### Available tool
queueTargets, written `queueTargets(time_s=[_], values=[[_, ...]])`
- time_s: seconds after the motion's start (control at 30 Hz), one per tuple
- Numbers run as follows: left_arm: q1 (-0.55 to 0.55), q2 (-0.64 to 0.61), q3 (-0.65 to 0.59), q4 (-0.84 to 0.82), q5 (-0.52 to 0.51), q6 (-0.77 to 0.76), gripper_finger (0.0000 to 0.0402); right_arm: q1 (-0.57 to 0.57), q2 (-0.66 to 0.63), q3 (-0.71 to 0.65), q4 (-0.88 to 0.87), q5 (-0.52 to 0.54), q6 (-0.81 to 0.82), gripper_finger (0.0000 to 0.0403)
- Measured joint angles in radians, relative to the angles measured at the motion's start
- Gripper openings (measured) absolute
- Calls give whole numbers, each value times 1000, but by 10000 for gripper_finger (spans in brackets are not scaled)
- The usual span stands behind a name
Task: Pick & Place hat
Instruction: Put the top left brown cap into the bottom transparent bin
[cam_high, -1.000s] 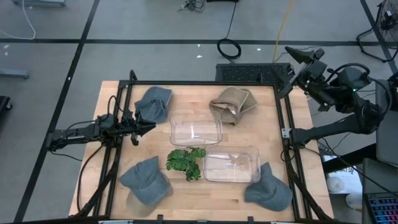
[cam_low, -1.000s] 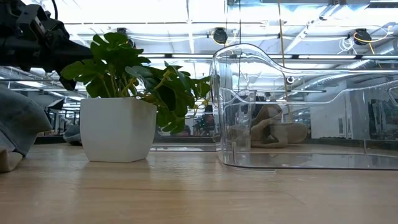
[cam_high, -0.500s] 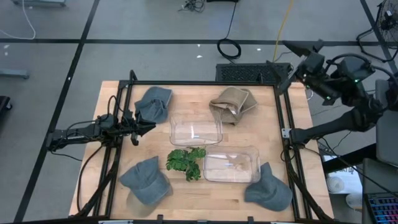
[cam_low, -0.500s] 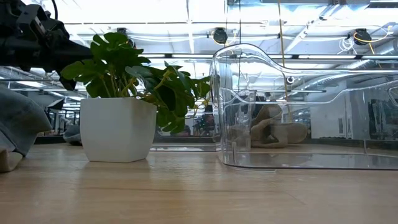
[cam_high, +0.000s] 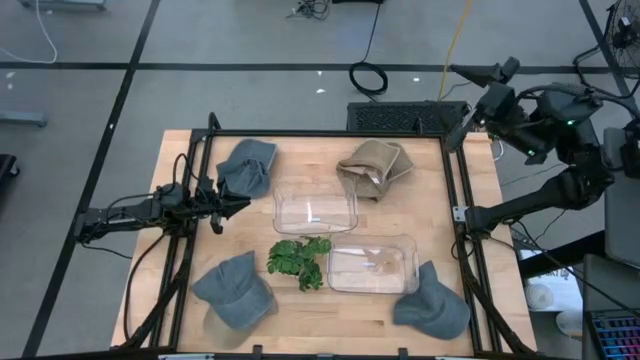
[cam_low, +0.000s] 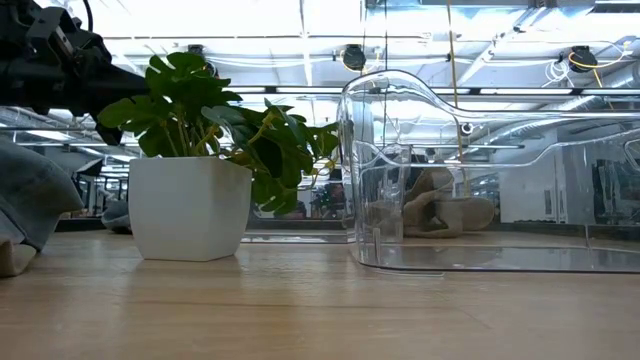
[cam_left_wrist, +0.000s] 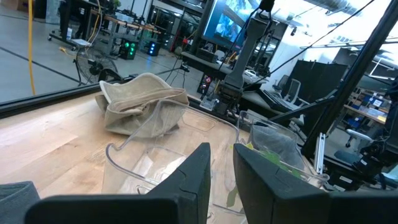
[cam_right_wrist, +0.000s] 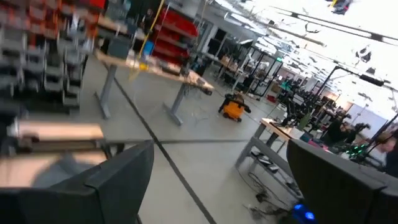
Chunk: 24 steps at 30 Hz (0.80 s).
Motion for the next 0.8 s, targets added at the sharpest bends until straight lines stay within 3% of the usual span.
queueTargets(time_s=[0.27,0.47,0.8], values=[[0,0,0,0,0,-1,77,0,6,0,-168,-5,-108,357],[0,0,0,0,0,-1,77,-7,13,0,-233,-95,-197,357],[0,0,0,0,0,0,77,-138,40,0,-341,-218,-237,357]])
